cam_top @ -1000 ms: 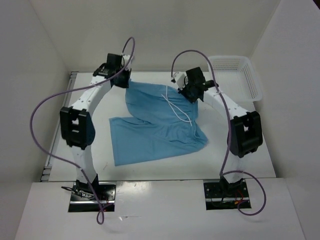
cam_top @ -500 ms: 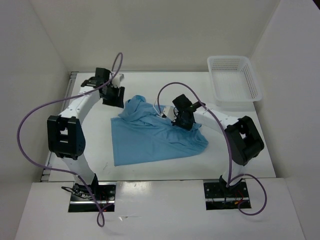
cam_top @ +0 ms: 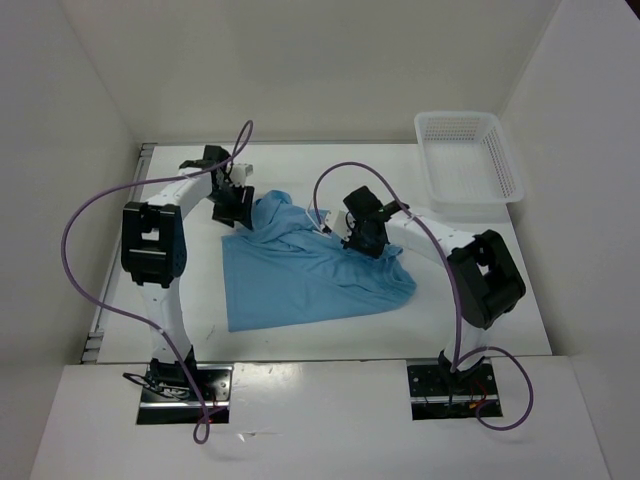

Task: Fold and stack the shorts
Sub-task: Fold the shorts

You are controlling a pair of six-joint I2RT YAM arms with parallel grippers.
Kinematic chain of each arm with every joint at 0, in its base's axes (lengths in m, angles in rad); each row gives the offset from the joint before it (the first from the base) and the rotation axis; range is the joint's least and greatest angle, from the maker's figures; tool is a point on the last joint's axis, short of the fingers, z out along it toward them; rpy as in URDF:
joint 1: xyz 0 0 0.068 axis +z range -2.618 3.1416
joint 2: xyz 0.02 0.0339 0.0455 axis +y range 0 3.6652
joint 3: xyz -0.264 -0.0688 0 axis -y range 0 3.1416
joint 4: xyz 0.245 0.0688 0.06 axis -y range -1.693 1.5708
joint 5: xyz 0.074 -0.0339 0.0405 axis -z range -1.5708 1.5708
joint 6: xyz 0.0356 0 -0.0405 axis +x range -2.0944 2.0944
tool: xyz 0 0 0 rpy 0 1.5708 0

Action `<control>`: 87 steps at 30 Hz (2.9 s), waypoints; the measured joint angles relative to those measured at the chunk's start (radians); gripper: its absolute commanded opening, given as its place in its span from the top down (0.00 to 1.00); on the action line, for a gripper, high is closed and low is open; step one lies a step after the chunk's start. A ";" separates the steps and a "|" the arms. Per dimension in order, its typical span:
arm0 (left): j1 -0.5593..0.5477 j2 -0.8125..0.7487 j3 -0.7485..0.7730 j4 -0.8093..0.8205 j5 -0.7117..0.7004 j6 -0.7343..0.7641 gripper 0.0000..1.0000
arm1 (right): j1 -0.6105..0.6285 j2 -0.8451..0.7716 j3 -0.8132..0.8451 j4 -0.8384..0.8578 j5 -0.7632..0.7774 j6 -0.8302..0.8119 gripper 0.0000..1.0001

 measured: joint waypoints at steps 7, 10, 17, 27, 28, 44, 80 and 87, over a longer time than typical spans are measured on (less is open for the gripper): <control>0.000 0.000 -0.010 -0.053 0.043 -0.004 0.72 | 0.000 0.014 0.000 0.000 0.002 0.000 1.00; -0.002 0.003 -0.010 -0.069 0.066 0.000 0.87 | 0.000 0.022 0.005 0.000 0.005 0.000 1.00; -0.004 0.044 0.027 -0.103 0.085 0.000 1.00 | 0.000 0.027 0.032 0.000 0.015 0.000 1.00; 0.021 0.067 0.485 -0.088 0.057 0.000 1.00 | -0.114 0.162 0.293 0.163 0.197 0.091 1.00; 0.030 0.057 0.536 -0.070 0.053 0.000 1.00 | -0.142 0.173 0.326 0.191 0.216 0.103 1.00; -0.016 -0.529 -0.189 -0.412 0.051 0.000 1.00 | -0.137 -0.192 -0.010 0.121 0.072 -0.064 1.00; -0.204 -0.285 -0.450 -0.304 -0.042 0.000 1.00 | 0.070 -0.217 -0.307 0.093 0.000 -0.243 1.00; -0.196 -0.121 -0.354 -0.291 -0.088 -0.004 1.00 | 0.072 -0.045 -0.245 0.122 0.076 -0.242 1.00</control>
